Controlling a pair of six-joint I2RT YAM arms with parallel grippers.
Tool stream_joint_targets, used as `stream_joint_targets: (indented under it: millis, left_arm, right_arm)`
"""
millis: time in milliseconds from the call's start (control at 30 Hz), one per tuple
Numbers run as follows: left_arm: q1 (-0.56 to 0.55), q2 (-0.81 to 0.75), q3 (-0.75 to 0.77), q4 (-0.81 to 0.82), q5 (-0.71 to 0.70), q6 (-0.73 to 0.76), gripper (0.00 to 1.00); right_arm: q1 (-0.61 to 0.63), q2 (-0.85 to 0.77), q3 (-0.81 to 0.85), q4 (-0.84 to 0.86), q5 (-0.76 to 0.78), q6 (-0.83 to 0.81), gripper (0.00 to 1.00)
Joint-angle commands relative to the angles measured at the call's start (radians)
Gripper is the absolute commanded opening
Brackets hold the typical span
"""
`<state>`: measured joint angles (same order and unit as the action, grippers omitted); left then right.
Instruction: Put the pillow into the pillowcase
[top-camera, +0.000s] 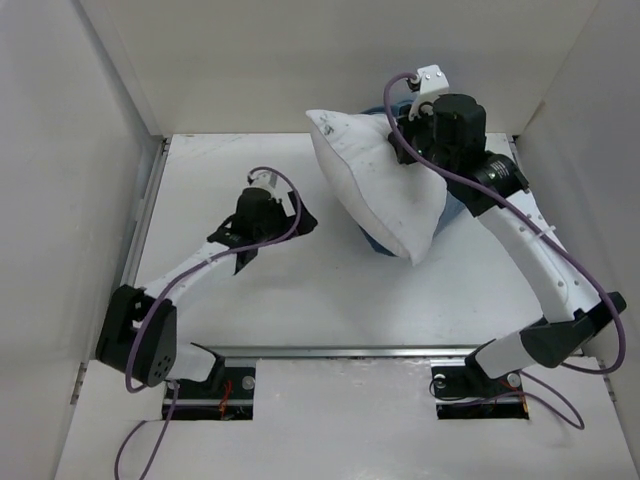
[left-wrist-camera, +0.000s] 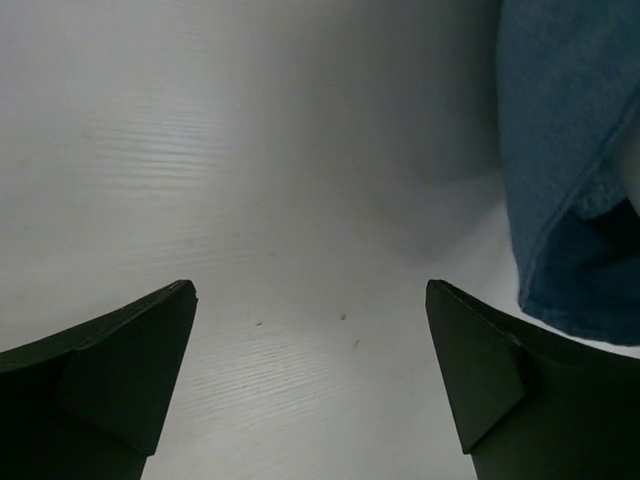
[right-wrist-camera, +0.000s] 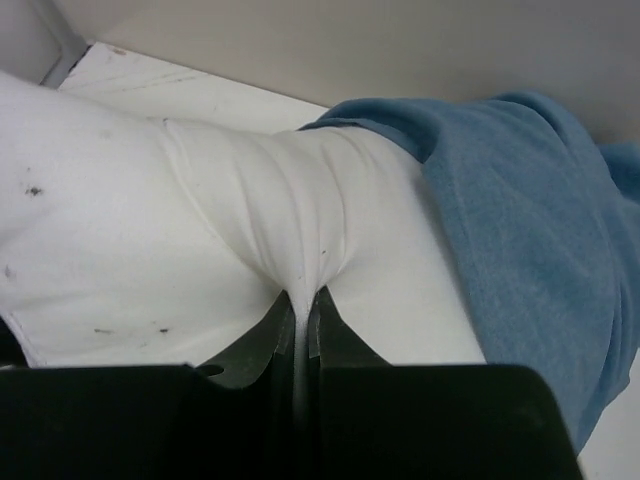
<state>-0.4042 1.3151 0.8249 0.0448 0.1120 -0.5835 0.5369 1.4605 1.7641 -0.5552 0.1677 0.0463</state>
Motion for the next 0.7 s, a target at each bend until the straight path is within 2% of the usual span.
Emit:
stream_joint_targets:
  millis: [0, 67, 200, 367, 533, 667]
  left_arm:
    - [-0.077, 0.047, 0.025, 0.26, 0.132, 0.027, 1.0]
    - [-0.14, 0.088, 0.025, 0.381, 0.152, 0.027, 1.0]
    - [-0.176, 0.151, 0.025, 0.553, 0.218, -0.022, 1.0]
    - [-0.2, 0.315, 0.109, 0.602, 0.201, -0.059, 1.0]
    - [-0.209, 0.456, 0.109, 0.828, 0.204, -0.163, 1.0]
    - [-0.209, 0.518, 0.18, 0.84, 0.195, -0.193, 1.0]
  right_arm:
    - [-0.005, 0.004, 0.095, 0.034, -0.039, -0.019, 0.0]
    - [-0.005, 0.018, 0.135, 0.034, -0.049, -0.01, 0.0]
    - [-0.014, 0.05, 0.187, 0.014, -0.06, -0.01, 0.0]
    - [-0.014, 0.06, 0.222, 0.001, -0.106, 0.0, 0.0]
    - [-0.014, 0.06, 0.271, -0.008, -0.134, 0.023, 0.0]
    - [-0.014, 0.06, 0.331, -0.051, -0.189, 0.033, 0.0]
